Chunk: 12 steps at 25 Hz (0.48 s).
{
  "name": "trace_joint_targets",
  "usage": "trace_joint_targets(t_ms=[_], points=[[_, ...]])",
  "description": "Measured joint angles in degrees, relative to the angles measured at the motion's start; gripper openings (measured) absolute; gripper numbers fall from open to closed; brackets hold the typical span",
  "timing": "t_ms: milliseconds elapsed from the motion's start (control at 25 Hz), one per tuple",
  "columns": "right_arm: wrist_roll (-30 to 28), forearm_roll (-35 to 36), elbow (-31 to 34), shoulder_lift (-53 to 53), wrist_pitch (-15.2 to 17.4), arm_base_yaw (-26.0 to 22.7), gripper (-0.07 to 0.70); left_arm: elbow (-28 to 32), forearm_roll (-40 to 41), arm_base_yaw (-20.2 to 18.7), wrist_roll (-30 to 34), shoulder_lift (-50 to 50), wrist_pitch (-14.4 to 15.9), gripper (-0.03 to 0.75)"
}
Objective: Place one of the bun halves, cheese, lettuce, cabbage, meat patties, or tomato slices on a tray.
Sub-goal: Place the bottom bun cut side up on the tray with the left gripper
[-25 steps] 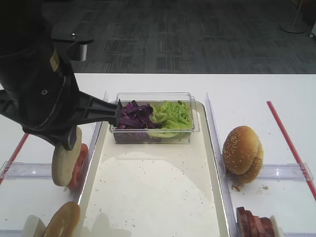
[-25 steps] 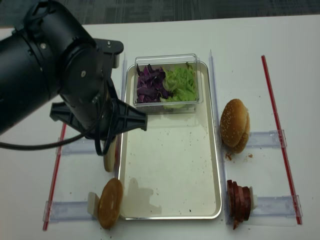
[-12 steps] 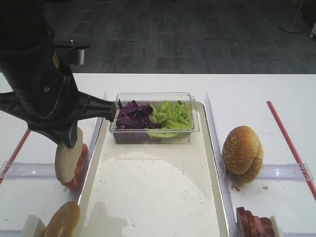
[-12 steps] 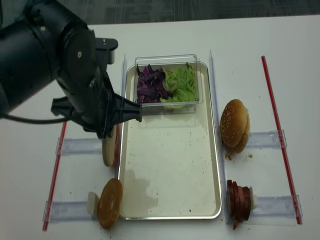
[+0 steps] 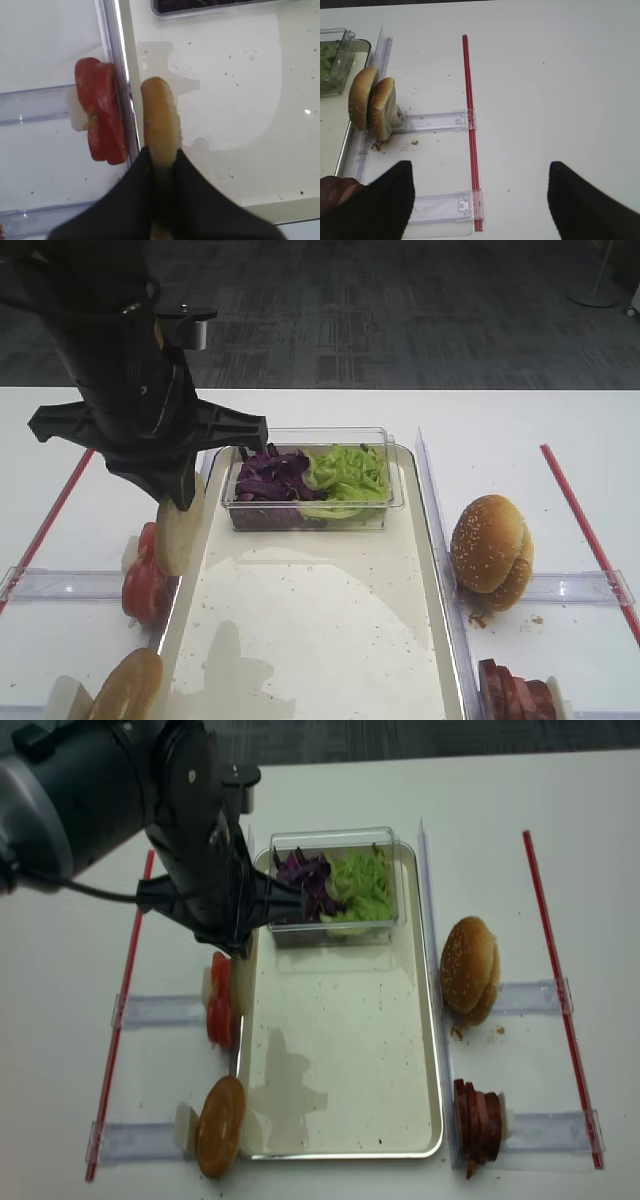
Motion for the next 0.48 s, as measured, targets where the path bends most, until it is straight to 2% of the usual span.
trace_joint_targets(t_ms=[280,480], points=[[0.0,0.0,0.0,0.0,0.0,0.0,0.571,-0.1,-6.6,0.0,5.8,0.2,-0.2,0.031],[0.0,0.0,0.0,0.0,0.0,0.0,0.571,-0.1,-15.4,0.0,12.4,0.2,-3.3,0.031]])
